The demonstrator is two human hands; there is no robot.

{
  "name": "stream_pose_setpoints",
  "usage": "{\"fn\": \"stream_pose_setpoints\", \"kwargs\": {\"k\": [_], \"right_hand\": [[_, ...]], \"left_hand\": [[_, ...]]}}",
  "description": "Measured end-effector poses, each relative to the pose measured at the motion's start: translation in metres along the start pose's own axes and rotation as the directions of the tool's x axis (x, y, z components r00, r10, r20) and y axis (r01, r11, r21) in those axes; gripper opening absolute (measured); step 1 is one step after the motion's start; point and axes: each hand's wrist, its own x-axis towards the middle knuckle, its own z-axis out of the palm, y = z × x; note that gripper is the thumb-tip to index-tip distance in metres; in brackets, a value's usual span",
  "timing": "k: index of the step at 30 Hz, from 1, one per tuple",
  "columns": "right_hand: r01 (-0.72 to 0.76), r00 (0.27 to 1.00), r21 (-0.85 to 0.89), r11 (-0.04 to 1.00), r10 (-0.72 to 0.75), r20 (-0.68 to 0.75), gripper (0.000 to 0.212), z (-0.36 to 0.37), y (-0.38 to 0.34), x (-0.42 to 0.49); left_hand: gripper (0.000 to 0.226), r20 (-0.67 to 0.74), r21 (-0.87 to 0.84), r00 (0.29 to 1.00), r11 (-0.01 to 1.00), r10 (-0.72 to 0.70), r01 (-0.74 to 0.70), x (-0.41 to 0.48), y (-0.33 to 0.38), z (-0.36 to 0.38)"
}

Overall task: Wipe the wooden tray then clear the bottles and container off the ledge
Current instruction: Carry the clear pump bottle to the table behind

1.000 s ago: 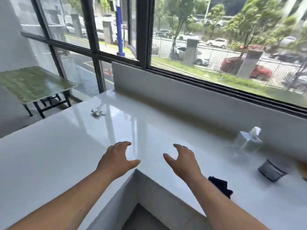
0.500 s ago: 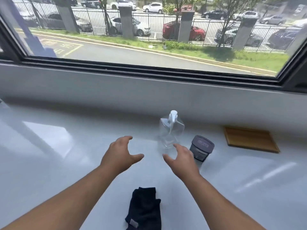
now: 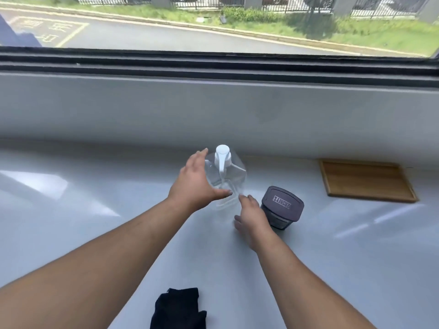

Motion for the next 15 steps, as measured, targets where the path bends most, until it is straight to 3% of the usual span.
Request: {"fn": "stream_pose_setpoints", "kwargs": {"k": [6,15], "right_hand": [[-0.115,0.993,0.239,0.964,0.107,0.043,0.060,0.007,-0.010,0.012],[-0.093,0.981,0.178,0.980,0.060,0.185,0.031,0.072,-0.015,-0.033]], "left_hand": [[0.114,-0.007,0.066,1.000,0.998,0.024,-0.024,0.012,-0.001,0.008],[0.111,-0.146,-0.019,0.983,0.994,-0.109,0.107,-0.051,-0.064,-0.051]]}}
